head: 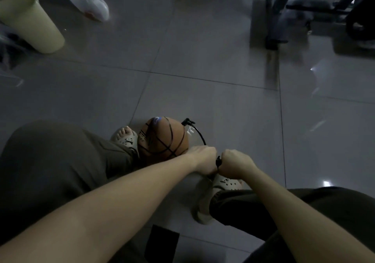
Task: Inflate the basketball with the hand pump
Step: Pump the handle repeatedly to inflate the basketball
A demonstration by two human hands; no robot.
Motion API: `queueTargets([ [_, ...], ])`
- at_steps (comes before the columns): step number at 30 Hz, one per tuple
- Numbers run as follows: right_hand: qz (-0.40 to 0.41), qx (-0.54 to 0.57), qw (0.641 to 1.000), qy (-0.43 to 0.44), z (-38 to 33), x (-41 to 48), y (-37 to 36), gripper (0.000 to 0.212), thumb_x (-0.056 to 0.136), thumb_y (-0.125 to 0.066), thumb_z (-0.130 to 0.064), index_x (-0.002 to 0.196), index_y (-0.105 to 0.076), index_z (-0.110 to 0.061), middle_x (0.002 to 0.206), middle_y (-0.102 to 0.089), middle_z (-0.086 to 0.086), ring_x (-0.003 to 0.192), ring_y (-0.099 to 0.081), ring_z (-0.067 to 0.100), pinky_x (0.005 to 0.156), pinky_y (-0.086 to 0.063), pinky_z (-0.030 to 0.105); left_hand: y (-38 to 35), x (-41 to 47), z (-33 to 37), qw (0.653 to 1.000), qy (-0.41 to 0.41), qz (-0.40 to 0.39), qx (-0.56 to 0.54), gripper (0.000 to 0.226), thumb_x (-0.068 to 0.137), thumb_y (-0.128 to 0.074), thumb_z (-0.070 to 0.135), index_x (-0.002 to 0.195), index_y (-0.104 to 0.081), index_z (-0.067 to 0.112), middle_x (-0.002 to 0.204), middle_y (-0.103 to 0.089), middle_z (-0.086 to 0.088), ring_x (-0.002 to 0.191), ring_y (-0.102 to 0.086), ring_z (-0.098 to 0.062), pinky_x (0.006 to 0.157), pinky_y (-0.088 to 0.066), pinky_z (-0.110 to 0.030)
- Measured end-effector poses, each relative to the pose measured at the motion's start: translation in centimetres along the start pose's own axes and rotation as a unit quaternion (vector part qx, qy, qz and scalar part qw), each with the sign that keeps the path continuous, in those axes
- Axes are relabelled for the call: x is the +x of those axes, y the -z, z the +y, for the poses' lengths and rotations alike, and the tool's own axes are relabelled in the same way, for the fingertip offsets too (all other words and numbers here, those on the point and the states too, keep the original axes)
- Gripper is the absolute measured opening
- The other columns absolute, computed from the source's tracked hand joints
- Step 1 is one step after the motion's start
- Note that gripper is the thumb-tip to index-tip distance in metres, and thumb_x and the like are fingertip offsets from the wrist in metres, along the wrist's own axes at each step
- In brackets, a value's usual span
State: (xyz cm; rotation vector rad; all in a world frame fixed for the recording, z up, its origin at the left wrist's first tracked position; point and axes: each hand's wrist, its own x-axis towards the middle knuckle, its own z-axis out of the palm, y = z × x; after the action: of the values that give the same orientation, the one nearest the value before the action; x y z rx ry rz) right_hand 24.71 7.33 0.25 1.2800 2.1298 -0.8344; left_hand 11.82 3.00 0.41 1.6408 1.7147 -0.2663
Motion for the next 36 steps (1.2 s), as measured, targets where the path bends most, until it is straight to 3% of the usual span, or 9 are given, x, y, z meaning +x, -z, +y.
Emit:
queueTargets([
  [6, 0.0, -0.013, 1.0, -0.004, 0.0, -0.1, 0.3, 0.021, 0.082, -0.06, -0.03, 0.073, -0.047, -0.016, 0.074, -0.055, 0.002, 0.068, -0.056, 0.024, 0.06, -0.046, 0.032, 0.1, 0.0, 0.2, 1.0, 0.003, 0.008, 0.008, 0.021, 0.086, -0.065, 0.029, 0.076, -0.051, 0.019, 0.075, -0.056, -0.002, 0.065, -0.054, -0.021, 0.052, -0.035, -0.033],
  [12, -0.095, -0.041, 0.995, -0.007, -1.5, -4.2, 0.8, 0.01, 0.087, -0.063, -0.019, 0.09, -0.061, -0.01, 0.089, -0.065, 0.008, 0.075, -0.059, 0.021, 0.067, -0.049, 0.032, 0.0, -3.5, 0.9, 0.99, -0.032, -0.112, -0.074, 0.026, 0.094, -0.066, 0.02, 0.07, -0.054, 0.019, 0.067, -0.054, 0.0, 0.059, -0.05, -0.015, 0.052, -0.037, -0.026],
  [16, -0.088, -0.023, 0.996, -0.008, -3.4, -7.0, 8.5, 0.012, 0.085, -0.068, -0.018, 0.09, -0.07, -0.007, 0.069, -0.057, 0.003, 0.054, -0.047, 0.015, 0.051, -0.042, 0.027, 7.1, -5.8, 1.6, 0.993, -0.039, -0.054, -0.098, 0.013, 0.091, -0.068, 0.02, 0.083, -0.067, 0.011, 0.07, -0.059, -0.002, 0.06, -0.052, -0.019, 0.054, -0.042, -0.029],
  [20, -0.055, -0.038, 0.998, -0.016, -5.4, -9.6, 13.8, 0.003, 0.08, -0.068, -0.011, 0.08, -0.068, -0.007, 0.063, -0.052, 0.004, 0.049, -0.041, 0.016, 0.048, -0.036, 0.025, 12.6, -7.7, 2.5, 0.994, -0.047, -0.016, -0.102, 0.025, 0.084, -0.078, 0.028, 0.098, -0.071, 0.009, 0.079, -0.063, -0.006, 0.067, -0.053, -0.021, 0.058, -0.044, -0.033],
  [23, -0.079, -0.067, 0.994, -0.028, -5.6, -8.7, 11.8, 0.004, 0.082, -0.067, -0.01, 0.085, -0.066, -0.007, 0.067, -0.054, 0.004, 0.052, -0.043, 0.015, 0.05, -0.039, 0.025, 9.7, -7.0, 2.2, 0.996, -0.041, -0.026, -0.076, 0.025, 0.081, -0.08, 0.032, 0.1, -0.074, 0.018, 0.091, -0.074, -0.002, 0.077, -0.067, -0.017, 0.072, -0.057, -0.033],
  [26, -0.074, -0.096, 0.992, -0.02, -4.9, -6.2, 7.2, 0.016, 0.086, -0.069, -0.016, 0.097, -0.069, -0.005, 0.082, -0.067, 0.007, 0.068, -0.059, 0.017, 0.064, -0.052, 0.028, 5.0, -5.9, 1.5, 0.998, -0.029, 0.03, -0.036, 0.02, 0.09, -0.071, 0.032, 0.079, -0.061, 0.019, 0.072, -0.064, 0.0, 0.06, -0.06, -0.015, 0.049, -0.043, -0.028],
  [29, -0.048, -0.074, 0.996, -0.01, -3.7, -3.8, 3.9, 0.022, 0.087, -0.067, -0.024, 0.101, -0.066, -0.007, 0.095, -0.07, 0.008, 0.09, -0.068, 0.023, 0.085, -0.059, 0.035, 2.0, -4.7, 0.9, 0.998, -0.018, 0.066, 0.014, 0.024, 0.095, -0.065, 0.025, 0.077, -0.052, 0.015, 0.075, -0.056, -0.002, 0.063, -0.054, -0.02, 0.048, -0.034, -0.03],
  [33, -0.032, -0.071, 0.997, -0.015, -3.0, -2.0, 0.6, 0.012, 0.091, -0.058, -0.026, 0.091, -0.057, -0.015, 0.088, -0.06, 0.003, 0.085, -0.064, 0.023, 0.08, -0.056, 0.036, -1.1, -3.2, 0.0, 0.997, -0.003, 0.067, 0.039, 0.007, 0.096, -0.058, 0.02, 0.094, -0.059, 0.014, 0.092, -0.063, -0.008, 0.081, -0.061, -0.028, 0.063, -0.042, -0.034],
  [36, -0.004, -0.066, 0.998, -0.011, -2.6, -1.6, -0.9, 0.012, 0.091, -0.054, -0.027, 0.096, -0.059, -0.017, 0.093, -0.062, 0.006, 0.085, -0.063, 0.026, 0.079, -0.054, 0.036, -2.2, -2.7, -0.5, 0.997, -0.004, 0.058, 0.046, 0.007, 0.096, -0.056, 0.02, 0.091, -0.055, 0.017, 0.094, -0.063, -0.008, 0.085, -0.062, -0.029, 0.065, -0.041, -0.036],
])
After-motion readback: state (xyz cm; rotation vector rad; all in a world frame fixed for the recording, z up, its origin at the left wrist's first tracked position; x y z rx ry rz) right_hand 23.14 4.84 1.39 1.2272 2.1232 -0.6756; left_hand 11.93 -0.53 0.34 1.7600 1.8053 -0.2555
